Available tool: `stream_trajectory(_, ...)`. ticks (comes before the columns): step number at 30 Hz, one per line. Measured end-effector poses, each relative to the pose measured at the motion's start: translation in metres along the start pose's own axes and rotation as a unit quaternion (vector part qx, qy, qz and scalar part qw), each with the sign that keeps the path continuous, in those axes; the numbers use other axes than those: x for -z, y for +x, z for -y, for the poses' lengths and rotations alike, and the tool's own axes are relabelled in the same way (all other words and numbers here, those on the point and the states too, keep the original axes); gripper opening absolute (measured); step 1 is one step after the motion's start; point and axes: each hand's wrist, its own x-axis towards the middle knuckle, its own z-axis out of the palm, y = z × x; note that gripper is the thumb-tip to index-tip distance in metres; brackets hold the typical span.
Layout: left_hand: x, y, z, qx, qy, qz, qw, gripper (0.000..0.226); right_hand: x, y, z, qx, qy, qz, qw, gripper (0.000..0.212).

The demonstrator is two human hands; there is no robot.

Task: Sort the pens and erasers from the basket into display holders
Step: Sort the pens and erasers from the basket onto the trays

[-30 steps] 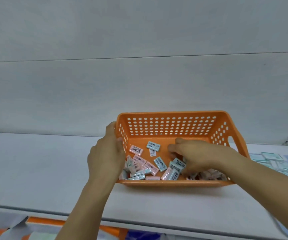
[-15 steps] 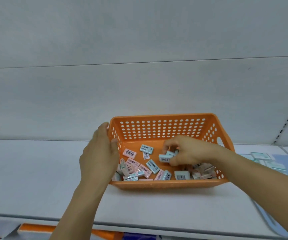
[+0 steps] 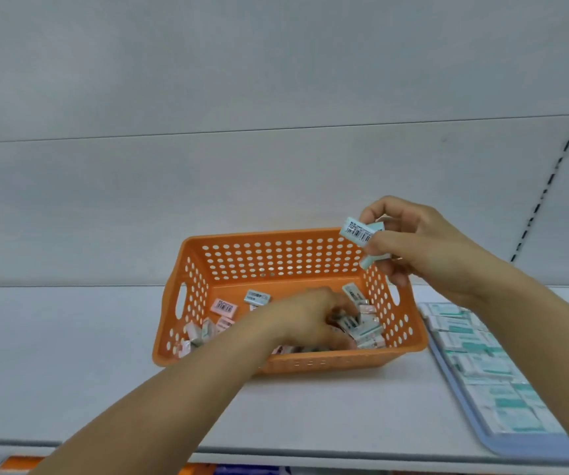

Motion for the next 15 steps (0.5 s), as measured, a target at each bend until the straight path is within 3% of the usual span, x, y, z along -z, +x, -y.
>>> stream_trajectory(7,-0.011,0.022,-0.015,-0.064,0.248,-0.085,0.963,0.041,0.015,-0.012,-0.010,-0.005,0.072,-0.030,0.997,0.022)
stream_trajectory(11,-0.012,0.025,-0.016,-0.099,0.285,-0.086,0.950,0.033,0.023,-0.016,-0.015,0.004,0.094,-0.025,0.995,0.022)
stream_trajectory(15,-0.012,0.027,-0.019,-0.058,0.313,-0.107,0.942,0.034,0.034,-0.023,-0.021,0.005,0.137,-0.030,0.990,0.020)
